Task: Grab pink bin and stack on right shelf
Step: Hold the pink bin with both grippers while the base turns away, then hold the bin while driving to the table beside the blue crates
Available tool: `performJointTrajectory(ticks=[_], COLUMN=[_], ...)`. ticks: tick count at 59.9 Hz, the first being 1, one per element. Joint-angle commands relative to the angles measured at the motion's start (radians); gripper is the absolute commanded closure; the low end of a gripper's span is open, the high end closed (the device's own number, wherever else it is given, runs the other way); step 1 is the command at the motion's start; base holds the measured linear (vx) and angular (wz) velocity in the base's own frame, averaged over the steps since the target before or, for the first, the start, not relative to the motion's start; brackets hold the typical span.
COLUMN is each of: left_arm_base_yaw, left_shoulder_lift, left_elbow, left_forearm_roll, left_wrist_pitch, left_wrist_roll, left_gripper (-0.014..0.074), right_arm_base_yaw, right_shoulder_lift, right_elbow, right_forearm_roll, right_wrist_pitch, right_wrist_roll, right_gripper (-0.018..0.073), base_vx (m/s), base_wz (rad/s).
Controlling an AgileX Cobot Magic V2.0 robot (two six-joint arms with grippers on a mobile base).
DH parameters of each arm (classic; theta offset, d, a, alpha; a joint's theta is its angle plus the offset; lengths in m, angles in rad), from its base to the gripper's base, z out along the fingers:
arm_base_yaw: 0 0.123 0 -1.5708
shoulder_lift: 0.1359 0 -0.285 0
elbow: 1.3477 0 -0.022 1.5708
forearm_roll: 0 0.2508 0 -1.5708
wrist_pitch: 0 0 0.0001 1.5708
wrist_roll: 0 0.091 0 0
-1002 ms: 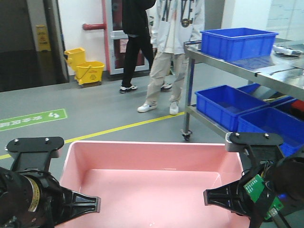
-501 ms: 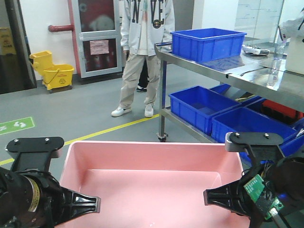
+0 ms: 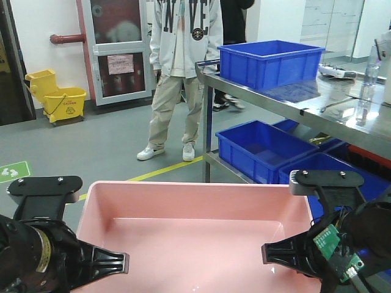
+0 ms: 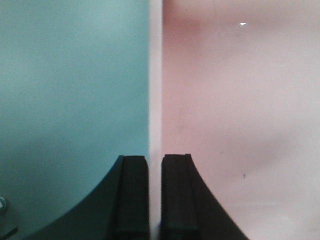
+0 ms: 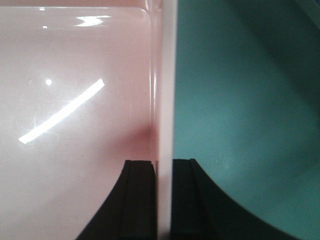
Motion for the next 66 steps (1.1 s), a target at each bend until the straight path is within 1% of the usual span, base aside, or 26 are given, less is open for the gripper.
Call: performJointTrajectory(ticks=[1,15,42,66], left_arm_base_yaw=[0.001,0.001,0.001,0.001], left_shoulder_lift=[-0.037,-0.037,-0.037,-0.037], left_elbow=[-0.024,-0.024,-0.024,-0.024], left_forearm_roll=[0.07,0.07,0.07,0.07], left_wrist_pitch=[-0.002,-0.001,-0.001,-0.001], left_wrist_roll=[-0.007,-0.007,-0.007,-0.007], left_gripper=[0.0537,0.0537,0.0537,0.0537], right_arm_base_yaw=[-0.008,-0.008,-0.008,-0.008], right_shoulder_lift=[-0.03,-0.03,-0.03,-0.03], right_elbow=[-0.027,-0.027,-0.027,-0.027], right_forearm_roll=[-0.093,-0.093,-0.093,-0.093], right_wrist_pitch=[-0.012,-0.012,-0.012,-0.012], right_wrist_roll=[-0.004,-0.004,-0.004,-0.003], right_gripper=[0.0559,0.0559,0.0559,0.0559], base_vx=[0.43,0.45,0.45,0.4], base_wz=[0.05,-0.03,-0.2,-0.1])
